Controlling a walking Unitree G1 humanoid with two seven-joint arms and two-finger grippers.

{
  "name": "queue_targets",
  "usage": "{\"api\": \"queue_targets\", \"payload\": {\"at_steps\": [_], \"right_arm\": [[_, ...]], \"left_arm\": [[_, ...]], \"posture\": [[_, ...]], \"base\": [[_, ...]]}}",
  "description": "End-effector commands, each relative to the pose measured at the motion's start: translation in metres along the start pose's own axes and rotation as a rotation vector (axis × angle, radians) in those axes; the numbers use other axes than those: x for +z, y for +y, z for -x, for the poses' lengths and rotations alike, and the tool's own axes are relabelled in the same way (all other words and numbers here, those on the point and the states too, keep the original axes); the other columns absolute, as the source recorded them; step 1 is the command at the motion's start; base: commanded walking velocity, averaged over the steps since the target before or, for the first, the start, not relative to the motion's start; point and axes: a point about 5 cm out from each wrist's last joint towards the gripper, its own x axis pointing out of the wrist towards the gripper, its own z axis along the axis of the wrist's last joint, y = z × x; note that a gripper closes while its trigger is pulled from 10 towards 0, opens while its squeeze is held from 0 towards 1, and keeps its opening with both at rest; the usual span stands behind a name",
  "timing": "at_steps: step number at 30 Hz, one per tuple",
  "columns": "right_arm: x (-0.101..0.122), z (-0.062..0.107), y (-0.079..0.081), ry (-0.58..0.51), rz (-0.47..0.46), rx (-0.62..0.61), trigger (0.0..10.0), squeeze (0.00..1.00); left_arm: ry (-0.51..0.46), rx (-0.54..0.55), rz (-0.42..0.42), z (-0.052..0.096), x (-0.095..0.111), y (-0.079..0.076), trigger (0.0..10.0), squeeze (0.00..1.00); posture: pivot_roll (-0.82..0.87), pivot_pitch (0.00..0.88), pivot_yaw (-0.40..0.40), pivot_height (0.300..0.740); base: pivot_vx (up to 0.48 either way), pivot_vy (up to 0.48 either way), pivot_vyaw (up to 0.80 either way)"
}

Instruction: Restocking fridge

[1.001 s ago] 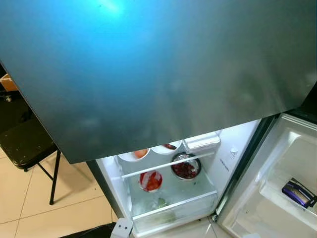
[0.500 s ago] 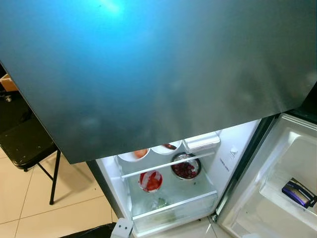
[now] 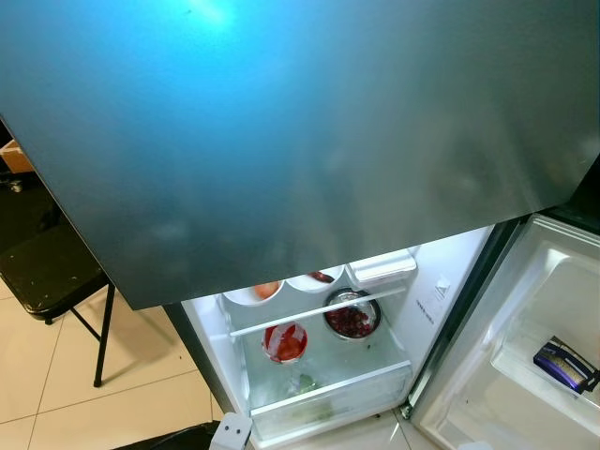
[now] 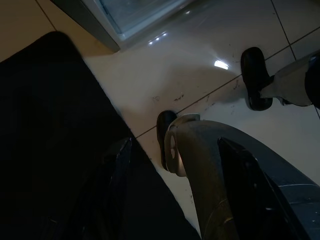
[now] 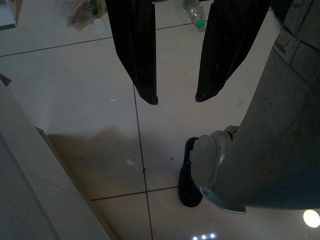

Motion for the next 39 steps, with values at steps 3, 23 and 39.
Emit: {"api": "queue_targets", "payload": {"at_steps": [3, 23, 39], "right_arm": [[-0.0026, -0.0001, 0.0027, 0.012, 0.009, 0.013, 10.0, 0.00], [-0.0030, -0.0001, 0.0035, 0.014, 0.016, 0.016, 10.0, 0.00], [-0.0039, -0.0003, 0.0056, 0.017, 0.012, 0.023, 10.0, 0.00]], "left_arm": [[0.020, -0.018, 0.005, -0.0009, -0.0051, -0.0067, 10.0, 0.00], [0.023, -0.018, -0.001, -0.0007, -0.0053, -0.0060, 10.0, 0.00], [0.025, -0.019, 0.002, -0.0006, -0.0060, -0.0062, 10.0, 0.00]], "posture": [[0.01, 0.000, -0.027, 0.740], [0.01, 0.000, -0.024, 0.740], [0.01, 0.000, -0.021, 0.740]], "base": [[0.000, 0.000, 0.00], [0.000, 0.000, 0.00], [0.000, 0.000, 0.00]]}}
